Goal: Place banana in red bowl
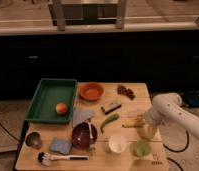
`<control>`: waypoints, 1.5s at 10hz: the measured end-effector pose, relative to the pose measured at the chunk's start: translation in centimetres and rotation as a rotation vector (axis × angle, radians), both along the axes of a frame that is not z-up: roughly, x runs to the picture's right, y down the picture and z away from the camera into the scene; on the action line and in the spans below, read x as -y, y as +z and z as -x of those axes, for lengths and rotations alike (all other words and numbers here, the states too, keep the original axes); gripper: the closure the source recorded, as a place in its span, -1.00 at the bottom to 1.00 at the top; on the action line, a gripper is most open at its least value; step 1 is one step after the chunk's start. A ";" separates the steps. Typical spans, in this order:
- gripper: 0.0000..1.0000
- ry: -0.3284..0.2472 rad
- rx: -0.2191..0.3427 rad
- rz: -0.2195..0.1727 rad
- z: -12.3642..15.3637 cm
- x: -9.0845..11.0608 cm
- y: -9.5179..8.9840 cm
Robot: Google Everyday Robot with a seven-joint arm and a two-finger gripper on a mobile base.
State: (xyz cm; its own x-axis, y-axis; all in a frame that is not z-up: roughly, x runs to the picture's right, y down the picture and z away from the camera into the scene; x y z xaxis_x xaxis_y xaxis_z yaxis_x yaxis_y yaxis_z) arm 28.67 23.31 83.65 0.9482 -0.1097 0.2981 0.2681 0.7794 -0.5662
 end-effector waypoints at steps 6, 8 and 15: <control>-0.60 -0.021 0.017 0.017 1.4 0.5 -0.1; -0.39 -0.029 0.016 0.022 1.9 0.6 0.0; 0.94 -0.040 0.001 0.030 2.4 0.9 0.0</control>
